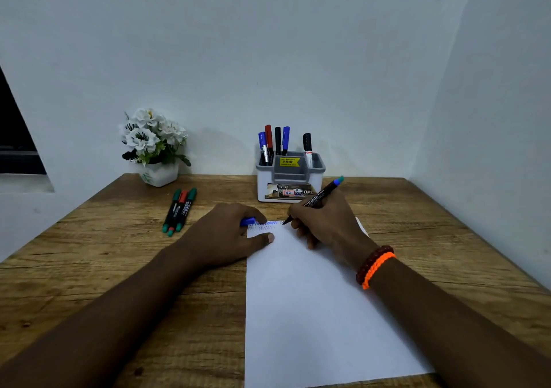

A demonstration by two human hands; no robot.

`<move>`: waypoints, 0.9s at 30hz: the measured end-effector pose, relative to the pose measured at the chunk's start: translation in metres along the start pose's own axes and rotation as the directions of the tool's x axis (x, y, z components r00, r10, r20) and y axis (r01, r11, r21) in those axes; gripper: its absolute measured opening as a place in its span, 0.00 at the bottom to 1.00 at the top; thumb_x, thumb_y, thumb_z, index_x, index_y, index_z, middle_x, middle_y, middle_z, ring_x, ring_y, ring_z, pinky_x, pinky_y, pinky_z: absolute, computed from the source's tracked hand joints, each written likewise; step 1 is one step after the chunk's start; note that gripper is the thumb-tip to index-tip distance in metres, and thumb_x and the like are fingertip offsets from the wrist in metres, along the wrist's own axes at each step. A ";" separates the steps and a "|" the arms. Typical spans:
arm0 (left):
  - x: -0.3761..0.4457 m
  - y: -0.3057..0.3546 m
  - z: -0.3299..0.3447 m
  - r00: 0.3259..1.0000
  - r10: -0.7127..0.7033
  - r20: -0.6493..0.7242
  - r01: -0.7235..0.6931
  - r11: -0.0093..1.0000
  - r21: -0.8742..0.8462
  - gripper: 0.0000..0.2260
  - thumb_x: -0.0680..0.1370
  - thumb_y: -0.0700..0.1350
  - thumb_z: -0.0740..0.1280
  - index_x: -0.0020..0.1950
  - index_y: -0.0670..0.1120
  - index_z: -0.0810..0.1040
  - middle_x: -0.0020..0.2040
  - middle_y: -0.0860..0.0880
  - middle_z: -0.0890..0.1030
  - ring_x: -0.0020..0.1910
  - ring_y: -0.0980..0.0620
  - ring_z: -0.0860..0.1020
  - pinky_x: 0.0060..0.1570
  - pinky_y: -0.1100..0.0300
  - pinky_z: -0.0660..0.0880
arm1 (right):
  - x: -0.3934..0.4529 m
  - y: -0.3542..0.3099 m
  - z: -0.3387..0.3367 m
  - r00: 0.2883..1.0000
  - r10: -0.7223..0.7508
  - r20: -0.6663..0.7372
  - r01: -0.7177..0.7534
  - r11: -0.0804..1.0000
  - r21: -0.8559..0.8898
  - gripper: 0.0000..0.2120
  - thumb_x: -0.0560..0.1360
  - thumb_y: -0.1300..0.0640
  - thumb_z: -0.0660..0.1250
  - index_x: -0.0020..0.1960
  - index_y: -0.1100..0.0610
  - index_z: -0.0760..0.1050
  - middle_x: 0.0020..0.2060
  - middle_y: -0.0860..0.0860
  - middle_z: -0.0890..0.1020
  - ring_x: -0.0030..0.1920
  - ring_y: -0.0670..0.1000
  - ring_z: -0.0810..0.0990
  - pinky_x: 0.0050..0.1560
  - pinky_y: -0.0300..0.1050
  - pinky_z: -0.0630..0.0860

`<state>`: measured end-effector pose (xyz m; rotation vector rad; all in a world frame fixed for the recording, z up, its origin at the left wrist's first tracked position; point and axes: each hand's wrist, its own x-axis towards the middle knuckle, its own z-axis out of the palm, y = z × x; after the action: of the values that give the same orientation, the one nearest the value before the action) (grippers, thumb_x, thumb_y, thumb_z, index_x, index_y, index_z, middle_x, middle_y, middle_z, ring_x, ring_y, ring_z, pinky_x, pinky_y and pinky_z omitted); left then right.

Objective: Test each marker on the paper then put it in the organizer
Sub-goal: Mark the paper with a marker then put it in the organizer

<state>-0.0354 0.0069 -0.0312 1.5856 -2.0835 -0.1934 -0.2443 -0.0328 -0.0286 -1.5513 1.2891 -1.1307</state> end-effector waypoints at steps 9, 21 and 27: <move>0.000 0.000 0.000 1.000 -0.007 0.003 0.007 1.000 -0.018 0.21 0.75 0.63 0.71 0.64 0.55 0.82 0.47 0.59 0.79 0.32 0.62 0.71 0.32 0.69 0.62 | -0.002 0.000 0.002 0.999 -0.031 0.009 0.032 0.999 -0.040 0.07 0.76 0.61 0.74 0.41 0.62 0.81 0.35 0.60 0.87 0.25 0.52 0.78 0.22 0.41 0.71; 0.000 0.001 0.000 1.000 -0.008 0.015 0.008 1.000 -0.016 0.20 0.75 0.62 0.71 0.64 0.54 0.82 0.47 0.62 0.76 0.30 0.62 0.71 0.33 0.69 0.63 | -0.002 0.001 0.004 0.999 -0.031 0.020 0.032 0.997 -0.072 0.07 0.76 0.61 0.73 0.42 0.64 0.82 0.33 0.57 0.86 0.23 0.49 0.77 0.22 0.40 0.70; -0.001 0.001 0.000 1.000 -0.006 0.008 0.007 1.000 -0.020 0.20 0.75 0.61 0.71 0.63 0.54 0.82 0.47 0.62 0.75 0.29 0.63 0.71 0.33 0.70 0.62 | -0.002 0.002 0.004 0.999 -0.042 0.003 0.042 0.997 -0.069 0.07 0.76 0.61 0.73 0.41 0.63 0.82 0.31 0.56 0.86 0.22 0.48 0.76 0.22 0.41 0.71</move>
<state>-0.0357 0.0080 -0.0311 1.5829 -2.0766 -0.2222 -0.2408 -0.0308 -0.0320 -1.6365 1.3127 -1.1210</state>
